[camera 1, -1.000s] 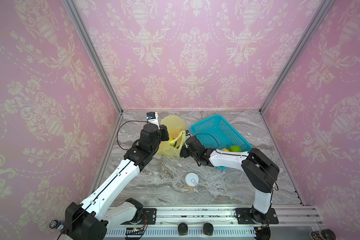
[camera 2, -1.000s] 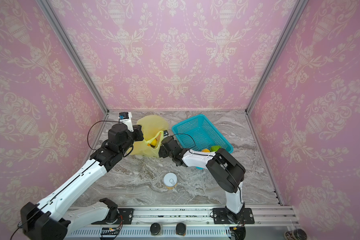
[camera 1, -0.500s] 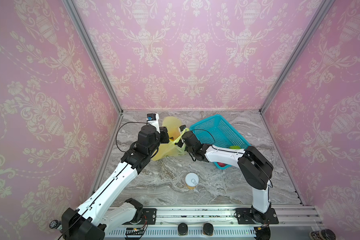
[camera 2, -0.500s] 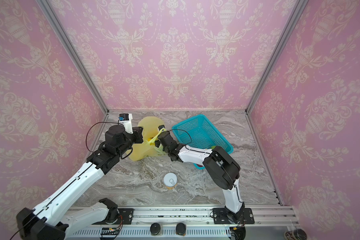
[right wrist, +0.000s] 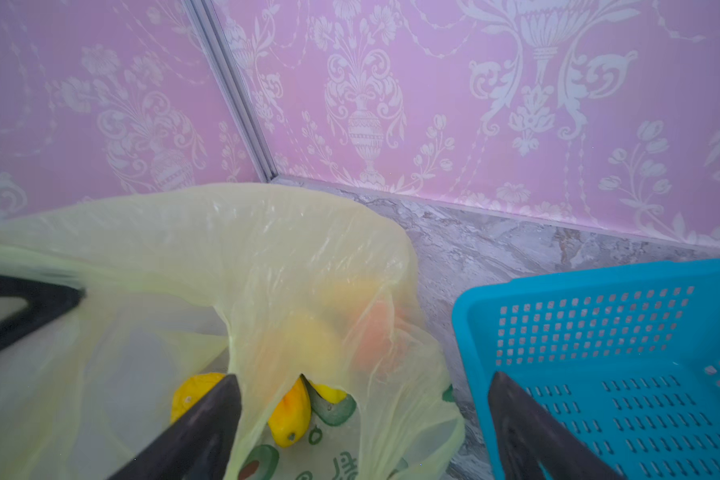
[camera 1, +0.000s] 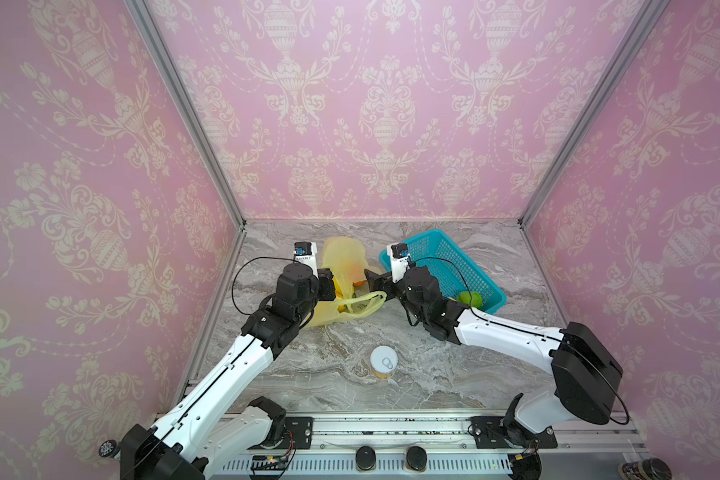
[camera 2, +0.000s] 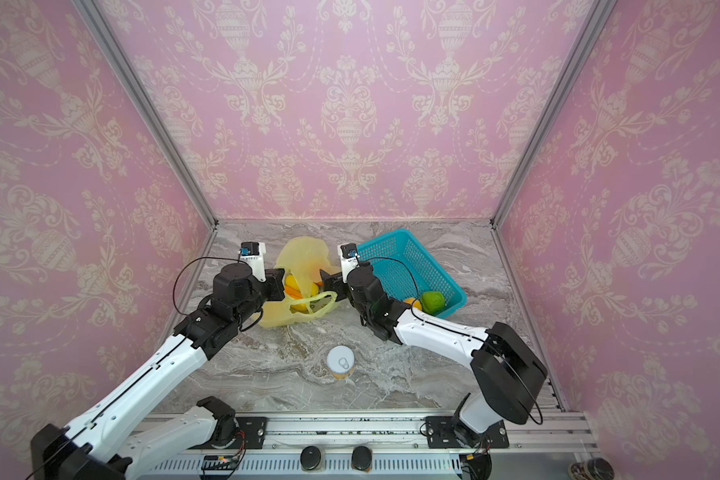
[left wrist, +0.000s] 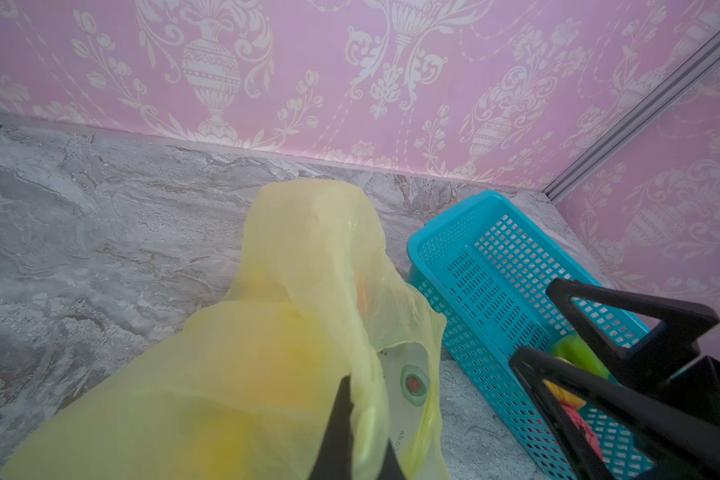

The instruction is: Untie the knot of the plastic bag and take out the fruit

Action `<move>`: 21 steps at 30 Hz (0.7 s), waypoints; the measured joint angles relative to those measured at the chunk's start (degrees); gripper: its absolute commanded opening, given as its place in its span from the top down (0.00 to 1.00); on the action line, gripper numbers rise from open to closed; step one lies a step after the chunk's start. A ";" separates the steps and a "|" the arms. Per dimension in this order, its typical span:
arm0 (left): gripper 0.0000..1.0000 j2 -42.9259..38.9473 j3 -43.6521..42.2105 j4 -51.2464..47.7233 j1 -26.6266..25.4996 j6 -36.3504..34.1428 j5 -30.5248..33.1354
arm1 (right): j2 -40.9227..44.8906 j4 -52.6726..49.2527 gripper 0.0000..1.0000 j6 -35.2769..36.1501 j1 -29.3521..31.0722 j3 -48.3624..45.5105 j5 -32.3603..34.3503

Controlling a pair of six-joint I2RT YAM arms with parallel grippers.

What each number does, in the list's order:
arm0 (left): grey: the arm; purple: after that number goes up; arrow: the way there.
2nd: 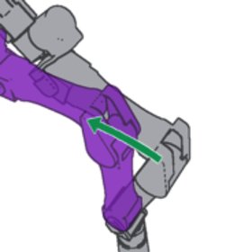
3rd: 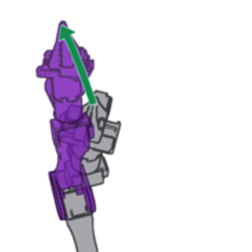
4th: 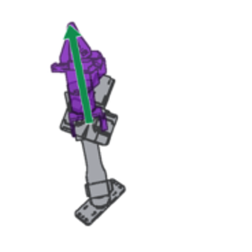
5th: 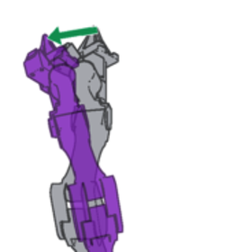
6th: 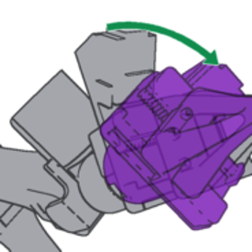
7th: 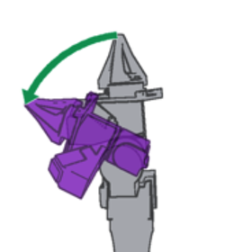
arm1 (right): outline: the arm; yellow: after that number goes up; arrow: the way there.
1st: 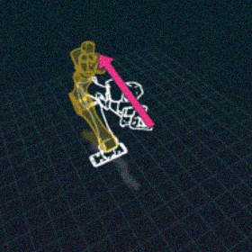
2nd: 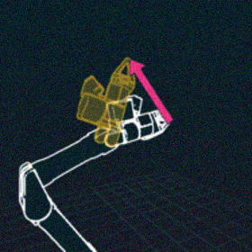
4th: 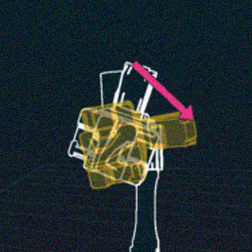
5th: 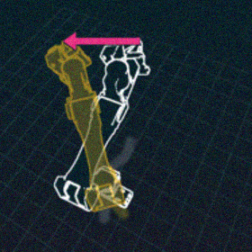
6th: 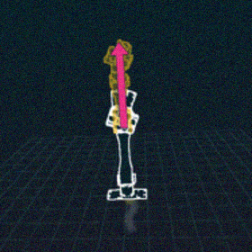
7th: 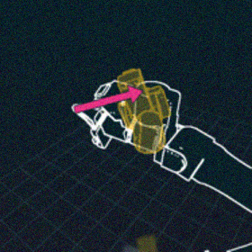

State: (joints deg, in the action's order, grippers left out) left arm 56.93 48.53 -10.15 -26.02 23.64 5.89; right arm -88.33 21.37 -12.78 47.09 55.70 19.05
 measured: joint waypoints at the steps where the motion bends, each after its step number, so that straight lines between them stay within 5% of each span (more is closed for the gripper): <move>1: 1.00 -0.33 0.00 0.00 0.00 0.00 0.00 | -0.22 -1.51 0.03 1.03 -0.09 0.00 0.50; 21: 1.00 -2.82 -0.39 -0.26 0.00 0.00 -0.07 | -5.25 -10.58 0.02 14.27 8.52 -0.59 4.22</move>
State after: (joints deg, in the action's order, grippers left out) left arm 54.11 48.14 -10.41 -26.02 23.64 5.82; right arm -93.58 10.79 1.50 55.61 55.11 23.27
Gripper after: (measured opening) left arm 0.047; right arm 0.983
